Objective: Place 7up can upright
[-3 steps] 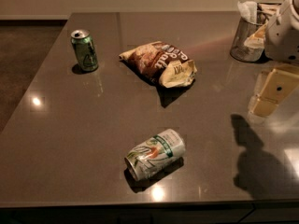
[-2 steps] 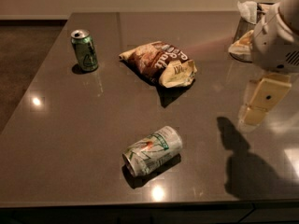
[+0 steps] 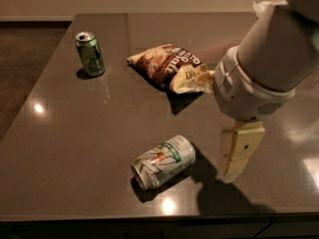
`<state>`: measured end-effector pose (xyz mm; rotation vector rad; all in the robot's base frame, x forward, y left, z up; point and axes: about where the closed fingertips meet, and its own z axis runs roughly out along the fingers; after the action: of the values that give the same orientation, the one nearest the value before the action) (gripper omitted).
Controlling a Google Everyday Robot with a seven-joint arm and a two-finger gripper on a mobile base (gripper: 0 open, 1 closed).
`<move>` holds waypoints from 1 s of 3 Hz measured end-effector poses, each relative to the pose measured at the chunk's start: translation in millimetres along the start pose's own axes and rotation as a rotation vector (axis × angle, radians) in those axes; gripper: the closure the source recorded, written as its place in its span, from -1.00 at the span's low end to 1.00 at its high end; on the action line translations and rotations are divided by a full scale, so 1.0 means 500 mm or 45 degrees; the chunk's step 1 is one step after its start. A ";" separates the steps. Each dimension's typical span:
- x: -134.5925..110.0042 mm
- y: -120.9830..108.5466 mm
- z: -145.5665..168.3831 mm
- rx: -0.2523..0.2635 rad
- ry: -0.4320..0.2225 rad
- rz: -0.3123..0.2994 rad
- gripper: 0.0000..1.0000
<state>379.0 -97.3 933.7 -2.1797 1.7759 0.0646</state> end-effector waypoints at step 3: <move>-0.141 0.063 0.157 -0.184 0.085 -0.379 -1.00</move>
Offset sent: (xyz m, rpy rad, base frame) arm -0.0333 0.0932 -0.0823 -0.1678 0.0694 0.3624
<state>346.2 -14.3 869.4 -2.5540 1.5015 0.0524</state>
